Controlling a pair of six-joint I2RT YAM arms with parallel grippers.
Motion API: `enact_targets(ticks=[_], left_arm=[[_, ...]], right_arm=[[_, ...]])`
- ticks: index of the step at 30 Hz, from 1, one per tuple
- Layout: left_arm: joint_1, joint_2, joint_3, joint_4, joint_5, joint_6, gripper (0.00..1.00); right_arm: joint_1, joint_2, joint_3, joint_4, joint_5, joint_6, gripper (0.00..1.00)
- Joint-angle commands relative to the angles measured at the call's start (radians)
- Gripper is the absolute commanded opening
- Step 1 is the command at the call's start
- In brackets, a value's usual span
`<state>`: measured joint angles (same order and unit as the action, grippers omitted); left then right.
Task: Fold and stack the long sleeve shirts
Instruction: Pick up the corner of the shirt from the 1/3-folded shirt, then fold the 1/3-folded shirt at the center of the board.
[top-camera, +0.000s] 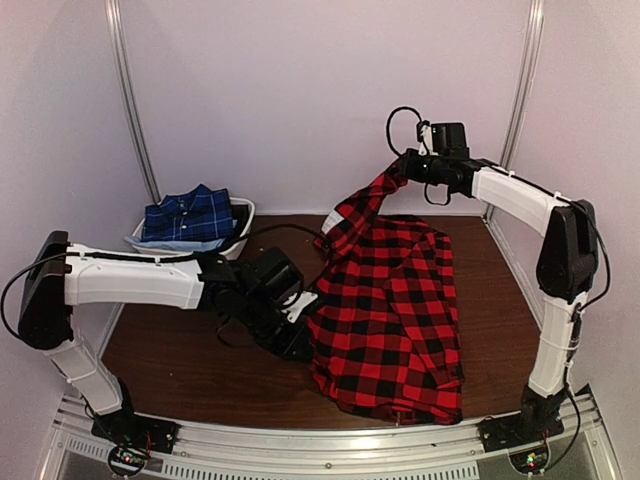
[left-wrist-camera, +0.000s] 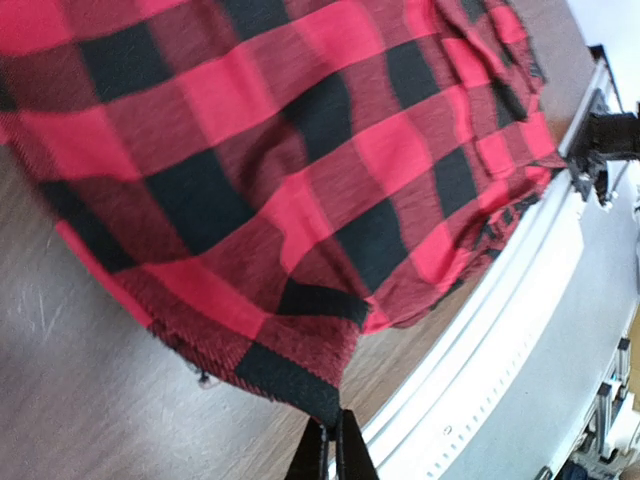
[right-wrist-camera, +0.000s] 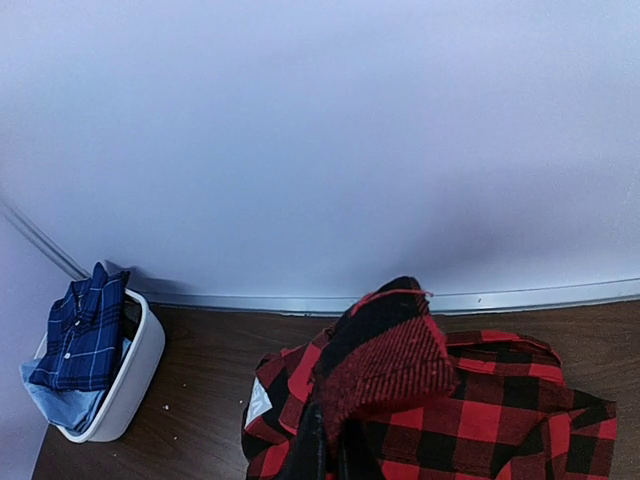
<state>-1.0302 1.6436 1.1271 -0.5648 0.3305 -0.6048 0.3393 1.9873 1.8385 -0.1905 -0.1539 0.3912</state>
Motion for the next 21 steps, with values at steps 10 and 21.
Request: enact_targets(ticks=[10,21], left_arm=[[-0.066,0.185,0.219,-0.091,0.133,0.267,0.00],[-0.091,0.308,0.345,-0.121,0.234,0.367,0.00]], right_arm=[[-0.040,-0.373,-0.294,-0.024,0.240,0.004,0.00],[-0.049,-0.505,-0.438,-0.060,0.351,0.009,0.00]])
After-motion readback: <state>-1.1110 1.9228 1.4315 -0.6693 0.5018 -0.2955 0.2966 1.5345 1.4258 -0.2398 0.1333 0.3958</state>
